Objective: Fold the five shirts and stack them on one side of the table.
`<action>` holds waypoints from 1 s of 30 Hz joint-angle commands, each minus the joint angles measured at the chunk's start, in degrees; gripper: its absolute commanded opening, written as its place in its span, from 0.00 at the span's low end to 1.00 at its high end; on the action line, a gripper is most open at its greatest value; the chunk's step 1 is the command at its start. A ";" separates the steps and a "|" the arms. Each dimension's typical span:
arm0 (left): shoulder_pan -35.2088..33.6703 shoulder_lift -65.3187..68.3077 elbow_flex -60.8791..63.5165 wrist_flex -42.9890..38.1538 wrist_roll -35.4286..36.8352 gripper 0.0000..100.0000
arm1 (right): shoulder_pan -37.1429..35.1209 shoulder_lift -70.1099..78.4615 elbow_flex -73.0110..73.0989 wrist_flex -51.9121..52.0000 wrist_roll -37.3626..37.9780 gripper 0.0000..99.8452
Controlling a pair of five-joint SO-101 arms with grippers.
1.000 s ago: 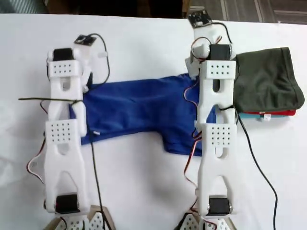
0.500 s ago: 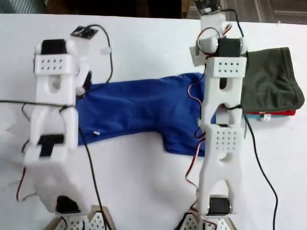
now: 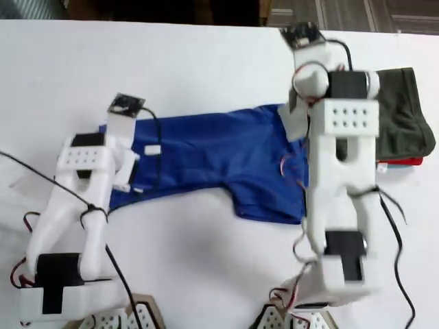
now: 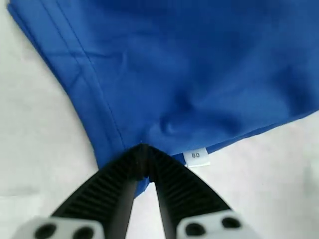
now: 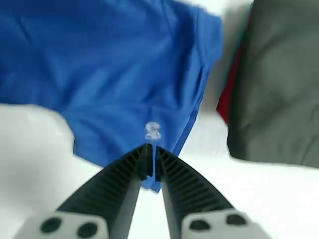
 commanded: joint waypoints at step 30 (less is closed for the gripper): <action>7.91 -0.44 11.91 -13.01 3.60 0.03 | -21.32 -10.68 52.40 -32.31 2.55 0.14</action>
